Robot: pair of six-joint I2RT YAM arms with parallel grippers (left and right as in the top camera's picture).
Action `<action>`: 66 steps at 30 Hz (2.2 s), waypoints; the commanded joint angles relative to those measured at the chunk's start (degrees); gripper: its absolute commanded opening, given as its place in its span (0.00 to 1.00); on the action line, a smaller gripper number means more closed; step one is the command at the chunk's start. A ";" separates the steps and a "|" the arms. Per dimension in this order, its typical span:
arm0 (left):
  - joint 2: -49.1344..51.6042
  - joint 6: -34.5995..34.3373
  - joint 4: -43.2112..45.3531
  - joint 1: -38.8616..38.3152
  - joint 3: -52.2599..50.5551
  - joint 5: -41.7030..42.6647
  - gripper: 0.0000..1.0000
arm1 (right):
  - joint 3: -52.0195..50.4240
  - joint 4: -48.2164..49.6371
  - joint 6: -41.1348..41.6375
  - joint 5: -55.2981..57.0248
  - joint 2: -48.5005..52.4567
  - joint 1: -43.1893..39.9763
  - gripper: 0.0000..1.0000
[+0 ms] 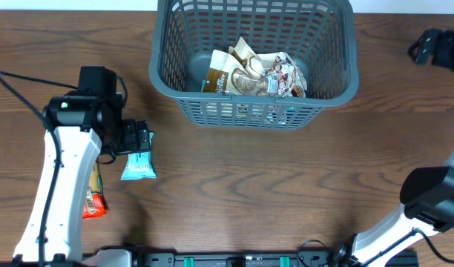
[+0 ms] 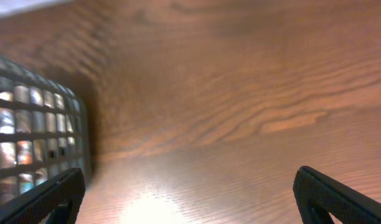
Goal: Pack container
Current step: 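Move the left gripper down onto the light-blue wipes packet and grasp it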
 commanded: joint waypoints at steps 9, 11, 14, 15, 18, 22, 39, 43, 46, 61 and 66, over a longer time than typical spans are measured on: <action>3.50 2.23 10.45 -0.13 -3.45 -1.33 0.98 | -20.63 11.52 -1.18 -0.07 0.35 -0.15 0.99; 3.89 2.47 12.72 -0.13 -5.16 -2.69 0.99 | -22.27 12.28 -1.44 -0.04 0.35 -0.15 0.99; 4.83 2.89 15.15 -0.13 -7.67 -2.80 0.99 | -23.67 12.52 -1.81 -0.04 0.35 -0.17 0.99; 5.07 2.89 16.26 -0.13 -8.83 -2.80 0.99 | -23.80 12.50 -1.90 -0.07 0.35 -0.15 0.99; 5.77 2.91 19.19 -0.13 -12.17 -2.82 0.99 | -23.80 12.52 -1.97 -0.07 0.35 0.02 0.99; 7.08 2.89 22.73 -0.13 -16.06 -2.78 0.98 | -23.80 12.57 -1.99 -0.07 0.35 0.50 0.99; 19.93 2.62 29.59 -0.13 -18.38 -2.75 0.93 | -23.80 12.68 -2.38 -0.04 0.33 1.70 0.99; 19.91 2.58 29.57 -0.13 -18.38 -2.56 0.61 | -23.80 12.76 -2.40 -0.04 0.35 1.70 0.99; 19.91 1.75 29.09 -0.13 -18.38 -2.56 0.48 | -23.80 12.79 -2.40 -0.04 0.33 1.70 0.99; 14.91 -5.18 23.04 -0.13 -13.53 -2.56 0.08 | -23.80 12.74 -2.40 -0.04 0.35 1.70 0.99; 6.38 -5.07 20.98 -0.13 -9.33 -2.60 0.08 | -23.80 12.72 -2.40 -0.04 0.33 1.70 0.99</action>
